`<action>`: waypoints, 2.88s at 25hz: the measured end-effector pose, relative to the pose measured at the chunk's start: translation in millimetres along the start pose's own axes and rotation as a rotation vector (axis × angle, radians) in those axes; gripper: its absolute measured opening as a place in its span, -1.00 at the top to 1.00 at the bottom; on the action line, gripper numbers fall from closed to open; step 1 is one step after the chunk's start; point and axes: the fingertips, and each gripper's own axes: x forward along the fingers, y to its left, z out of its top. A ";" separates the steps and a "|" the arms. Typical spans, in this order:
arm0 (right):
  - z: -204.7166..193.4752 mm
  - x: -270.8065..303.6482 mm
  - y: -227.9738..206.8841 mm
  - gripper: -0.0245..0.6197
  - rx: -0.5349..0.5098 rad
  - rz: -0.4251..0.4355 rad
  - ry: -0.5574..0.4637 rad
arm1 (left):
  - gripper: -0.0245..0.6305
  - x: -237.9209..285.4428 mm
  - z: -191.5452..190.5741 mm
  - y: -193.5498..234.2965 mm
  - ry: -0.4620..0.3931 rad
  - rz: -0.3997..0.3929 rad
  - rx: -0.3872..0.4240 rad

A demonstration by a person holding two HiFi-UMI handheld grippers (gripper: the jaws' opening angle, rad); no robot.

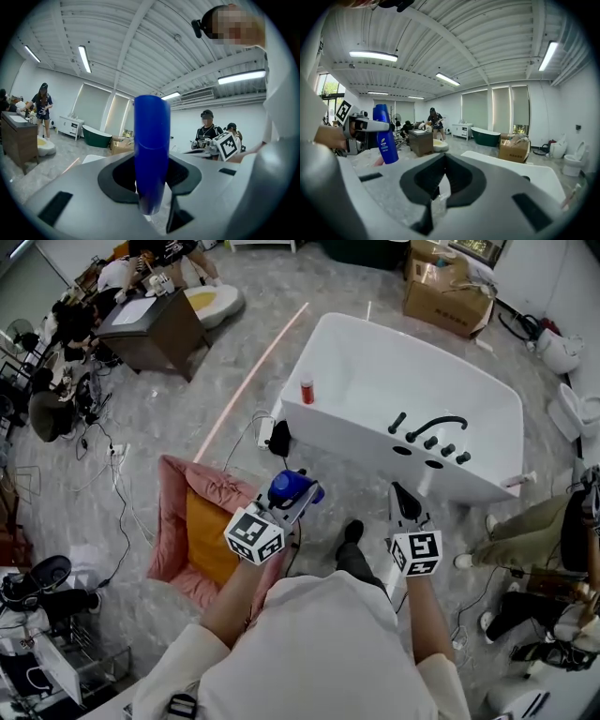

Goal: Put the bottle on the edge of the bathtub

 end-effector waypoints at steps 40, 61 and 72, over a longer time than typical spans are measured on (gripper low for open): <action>-76.9 251.3 -217.1 0.92 -0.004 0.156 0.214 | 0.53 312.3 -69.1 149.4 0.152 0.105 -0.014; -171.0 415.1 -291.6 0.92 0.060 0.159 0.289 | 0.54 508.2 -200.8 261.9 0.300 -0.021 0.044; -269.6 438.5 -274.1 0.92 0.098 0.123 0.314 | 0.56 525.9 -309.6 271.9 0.356 -0.089 0.159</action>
